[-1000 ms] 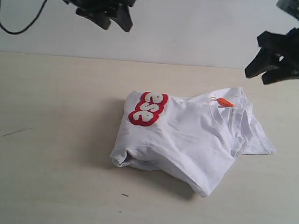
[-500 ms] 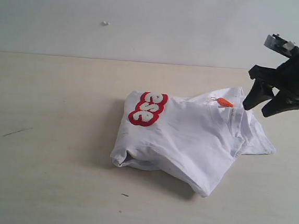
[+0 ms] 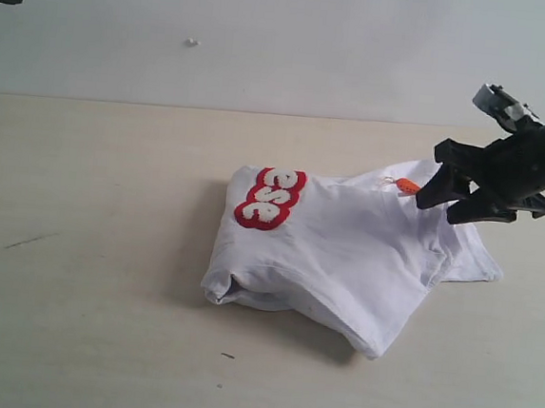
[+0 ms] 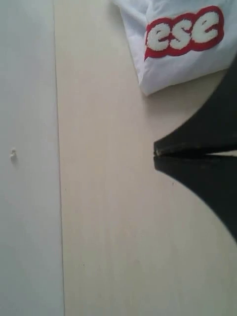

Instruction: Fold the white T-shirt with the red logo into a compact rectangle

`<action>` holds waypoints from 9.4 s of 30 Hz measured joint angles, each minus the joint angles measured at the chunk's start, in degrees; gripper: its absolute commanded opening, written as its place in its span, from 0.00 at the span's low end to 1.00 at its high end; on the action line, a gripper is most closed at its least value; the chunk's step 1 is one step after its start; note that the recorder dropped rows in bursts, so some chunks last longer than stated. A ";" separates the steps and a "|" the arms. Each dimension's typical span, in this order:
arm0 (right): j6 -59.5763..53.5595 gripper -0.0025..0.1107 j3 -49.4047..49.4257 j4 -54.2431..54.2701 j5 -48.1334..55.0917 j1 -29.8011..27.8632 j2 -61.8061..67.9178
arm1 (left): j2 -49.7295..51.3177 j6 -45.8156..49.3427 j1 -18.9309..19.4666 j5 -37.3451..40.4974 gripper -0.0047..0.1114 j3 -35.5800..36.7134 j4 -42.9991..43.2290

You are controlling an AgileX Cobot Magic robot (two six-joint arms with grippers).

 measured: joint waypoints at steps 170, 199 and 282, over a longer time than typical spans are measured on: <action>15.76 0.02 -10.95 -27.06 -16.41 26.64 8.95 | -0.10 16.37 0.00 -14.26 0.04 9.10 -16.75; 7.32 0.02 -3.00 -13.39 -11.11 12.96 1.52 | 29.34 16.77 -30.31 -4.64 0.04 5.59 -5.01; 12.83 0.02 6.59 -20.09 -14.77 12.55 -48.02 | -15.80 13.55 -29.32 -7.88 0.04 8.43 -2.03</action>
